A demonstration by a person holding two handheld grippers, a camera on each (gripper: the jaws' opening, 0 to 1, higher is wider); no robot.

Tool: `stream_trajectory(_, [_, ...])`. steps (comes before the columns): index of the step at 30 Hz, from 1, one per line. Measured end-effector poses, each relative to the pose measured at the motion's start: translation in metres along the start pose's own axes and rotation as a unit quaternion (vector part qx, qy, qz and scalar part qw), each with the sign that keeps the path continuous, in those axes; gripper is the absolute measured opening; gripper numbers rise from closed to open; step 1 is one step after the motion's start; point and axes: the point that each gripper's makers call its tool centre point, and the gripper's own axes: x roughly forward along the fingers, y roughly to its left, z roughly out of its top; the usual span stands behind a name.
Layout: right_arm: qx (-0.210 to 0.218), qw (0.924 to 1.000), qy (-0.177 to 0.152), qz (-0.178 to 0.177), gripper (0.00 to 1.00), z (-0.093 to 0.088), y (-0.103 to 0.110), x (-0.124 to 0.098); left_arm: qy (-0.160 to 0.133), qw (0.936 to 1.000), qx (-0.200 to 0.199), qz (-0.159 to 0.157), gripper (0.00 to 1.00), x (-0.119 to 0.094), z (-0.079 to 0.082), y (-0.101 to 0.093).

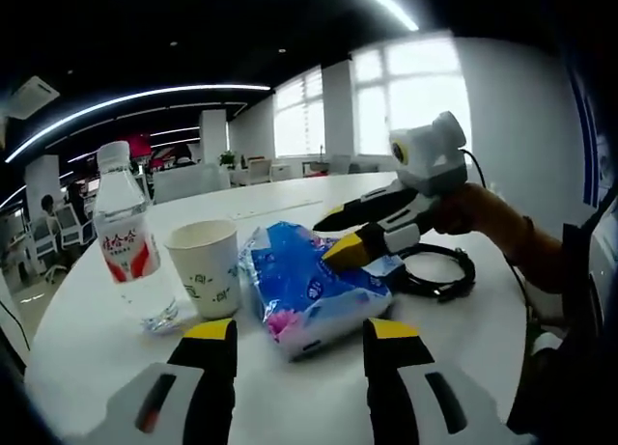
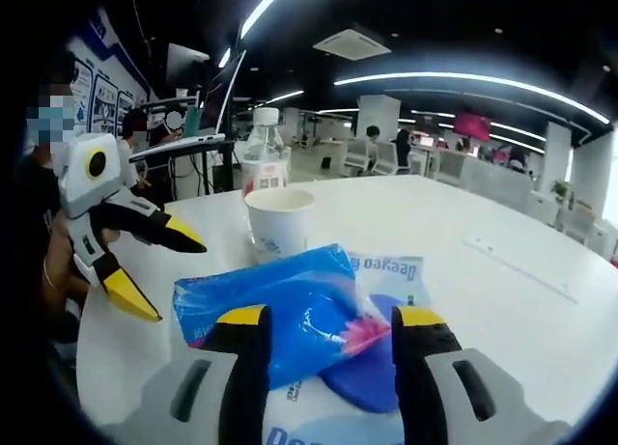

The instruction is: Arrange the tabletop items into an orderly group along one side of the table until the central work area is clear of visible clutter.

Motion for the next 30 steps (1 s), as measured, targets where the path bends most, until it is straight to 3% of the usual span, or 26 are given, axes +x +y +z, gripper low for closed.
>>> stream_trajectory(11, [-0.003,0.9992,0.013,0.037,0.45,-0.003,0.0,0.007,0.009,0.9999,0.012,-0.005,0.46,0.005,-0.001,0.002])
stream_trajectory(18, [0.018,0.9989,0.004,0.044,0.42,-0.006,-0.003,0.01,0.012,0.9996,0.025,-0.007,0.42,0.007,-0.001,0.002])
stream_trajectory(26, [0.009,0.9991,0.001,0.041,0.39,-0.006,-0.003,0.009,0.024,0.9986,0.039,-0.027,0.37,0.014,-0.005,-0.008])
stream_trajectory(30, [0.007,0.9992,0.001,0.038,0.34,-0.006,-0.004,0.008,0.012,0.9989,0.031,-0.034,0.33,0.015,-0.001,-0.009])
